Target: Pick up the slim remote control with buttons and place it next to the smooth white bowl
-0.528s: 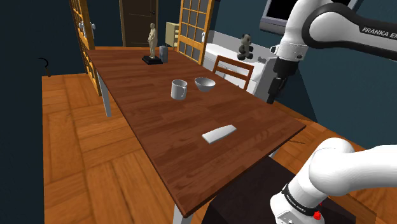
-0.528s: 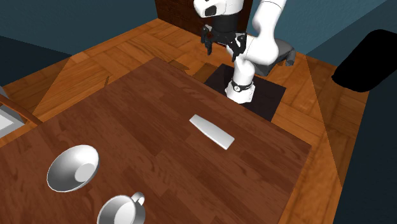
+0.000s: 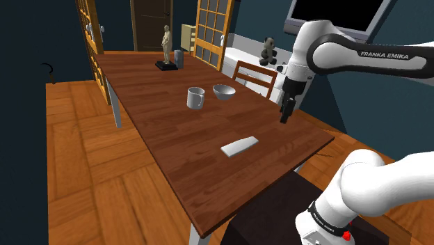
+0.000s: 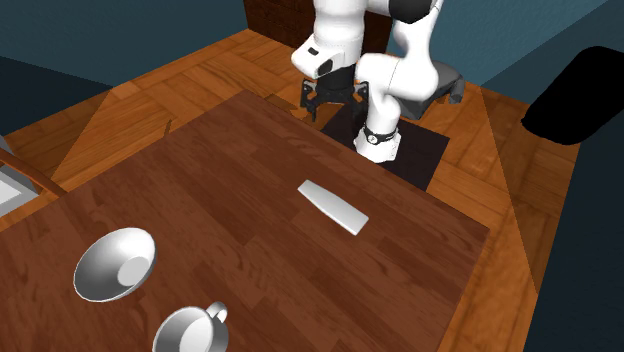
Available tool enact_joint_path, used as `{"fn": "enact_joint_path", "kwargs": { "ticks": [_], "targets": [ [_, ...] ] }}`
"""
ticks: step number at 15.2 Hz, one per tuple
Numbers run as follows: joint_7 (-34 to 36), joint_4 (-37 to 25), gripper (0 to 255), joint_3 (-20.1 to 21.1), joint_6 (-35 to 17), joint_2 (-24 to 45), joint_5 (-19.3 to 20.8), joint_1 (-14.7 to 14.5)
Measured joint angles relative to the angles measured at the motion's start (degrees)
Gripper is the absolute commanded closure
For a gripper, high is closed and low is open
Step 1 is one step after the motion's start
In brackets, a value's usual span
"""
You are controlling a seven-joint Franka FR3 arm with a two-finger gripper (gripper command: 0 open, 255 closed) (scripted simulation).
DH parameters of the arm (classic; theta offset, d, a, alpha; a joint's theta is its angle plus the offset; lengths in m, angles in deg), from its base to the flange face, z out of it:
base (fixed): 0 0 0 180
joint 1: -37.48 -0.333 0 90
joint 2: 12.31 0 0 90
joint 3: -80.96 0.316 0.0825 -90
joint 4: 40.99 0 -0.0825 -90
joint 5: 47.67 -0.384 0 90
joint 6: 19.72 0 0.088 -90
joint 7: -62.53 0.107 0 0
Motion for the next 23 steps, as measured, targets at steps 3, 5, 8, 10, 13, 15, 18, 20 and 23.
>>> {"fn": "enact_joint_path", "kwargs": {
  "ticks": [3, 5, 8, 10, 13, 15, 18, 20, 23],
  "targets": [
    [-9.20, 2.09, 0, -2.73, -6.47, 3.62, 1.33, -3.22],
    [-14.90, 2.88, 0, -4.10, -10.98, 6.81, 1.64, -5.70],
    [-23.95, 4.28, 0, -6.40, -17.64, 11.25, 2.03, -9.11],
    [-30.18, 5.24, 0, -7.97, -22.29, 14.50, 2.07, -11.38],
    [-39.51, 6.06, 0, -9.84, -28.73, 19.44, 1.40, -15.02],
    [-44.74, 5.89, 0, -10.88, -31.76, 22.30, 0.77, -16.83],
    [-46.66, 6.45, 0, -11.41, -34.56, 24.43, 0.29, -17.54],
    [-47.09, 7.27, 0, -11.70, -36.41, 25.48, 0.12, -17.65],
    [-47.45, 8.17, 0, -12.01, -39.15, 27.37, -0.36, -17.93]
  ]
}}
